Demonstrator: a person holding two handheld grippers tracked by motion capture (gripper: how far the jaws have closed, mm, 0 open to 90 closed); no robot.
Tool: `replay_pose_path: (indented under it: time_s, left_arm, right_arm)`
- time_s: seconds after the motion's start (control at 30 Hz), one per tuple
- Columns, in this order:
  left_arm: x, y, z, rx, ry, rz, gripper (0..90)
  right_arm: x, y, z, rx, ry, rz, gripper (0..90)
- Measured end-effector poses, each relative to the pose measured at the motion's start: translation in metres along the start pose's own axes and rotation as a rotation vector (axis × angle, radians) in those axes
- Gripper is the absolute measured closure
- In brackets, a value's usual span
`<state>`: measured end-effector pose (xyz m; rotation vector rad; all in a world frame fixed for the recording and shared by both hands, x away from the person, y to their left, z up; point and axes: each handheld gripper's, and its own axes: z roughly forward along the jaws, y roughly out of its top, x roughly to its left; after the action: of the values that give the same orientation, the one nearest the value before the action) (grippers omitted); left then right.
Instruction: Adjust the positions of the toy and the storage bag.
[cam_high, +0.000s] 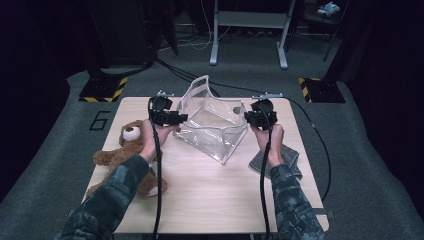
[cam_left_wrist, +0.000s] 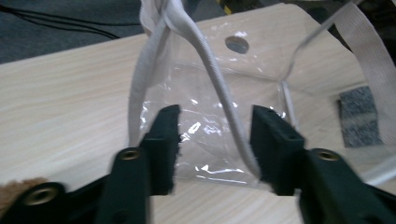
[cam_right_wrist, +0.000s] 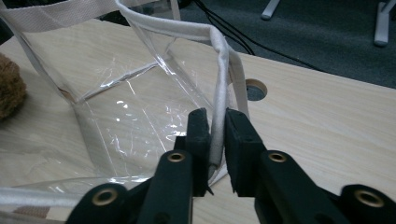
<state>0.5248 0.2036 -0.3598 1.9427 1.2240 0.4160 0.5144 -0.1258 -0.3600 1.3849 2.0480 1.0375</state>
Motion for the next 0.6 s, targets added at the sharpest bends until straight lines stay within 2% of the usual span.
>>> replay_pose_path:
  time_s: [0.03,0.07,0.1,0.13,0.17,0.23,0.33,0.37,0.4,0.43,0.47,0.5,0.53,0.57,0.6]
  left_arm:
    - [0.001,0.002,0.0,-0.011,0.012,0.003,38.5]
    - [0.005,0.007,0.002,-0.032,0.023,-0.003,36.8]
    - [0.005,0.007,0.002,-0.032,0.023,-0.003,35.1]
    - [0.012,0.013,0.003,-0.043,0.015,-0.034,33.5]
    - [0.012,0.013,0.003,-0.043,0.015,-0.034,32.8]
    - [0.016,0.021,0.005,-0.075,0.016,-0.05,33.4]
    - [0.018,0.027,0.006,-0.099,0.002,-0.061,33.2]
    - [0.018,0.031,0.006,-0.1,0.011,-0.057,33.3]
    - [0.019,0.037,0.009,-0.103,0.019,-0.03,34.8]
    - [0.019,0.037,0.009,-0.103,0.019,-0.03,35.6]
    - [0.02,0.041,0.011,-0.093,0.041,-0.01,35.6]
    - [0.022,0.046,0.017,-0.084,0.048,0.001,40.1]
    - [0.022,0.046,0.017,-0.084,0.048,0.001,42.3]
    - [0.025,0.049,0.019,-0.062,0.05,0.021,42.3]
    - [0.027,0.05,0.023,-0.057,0.039,0.02,48.9]
  right_arm:
    - [0.0,-0.001,-0.001,-0.005,0.006,0.019,74.3]
    - [0.0,-0.002,-0.001,-0.003,0.008,0.012,72.0]
    - [0.0,-0.002,-0.001,-0.003,0.008,0.012,72.0]
    - [0.001,-0.003,-0.002,-0.009,0.018,0.023,66.9]
    - [0.001,-0.003,-0.002,-0.009,0.018,0.023,66.9]
    - [0.005,-0.004,-0.007,-0.011,0.021,0.021,61.0]
    - [0.008,-0.005,-0.01,-0.012,0.026,0.017,59.9]
    - [0.009,-0.005,-0.011,-0.015,0.024,0.02,57.4]
    - [0.011,-0.006,-0.013,-0.012,0.026,0.031,55.8]
    - [0.011,-0.006,-0.013,-0.012,0.026,0.031,55.8]
    - [0.013,-0.006,-0.014,-0.016,0.026,0.042,54.6]
    - [0.014,-0.007,-0.014,-0.008,0.026,0.046,54.5]
    - [0.014,-0.007,-0.014,-0.003,0.026,0.048,55.0]
    - [0.014,-0.007,-0.014,-0.003,0.026,0.048,55.0]
    - [0.013,-0.008,-0.013,0.004,0.029,0.04,56.6]
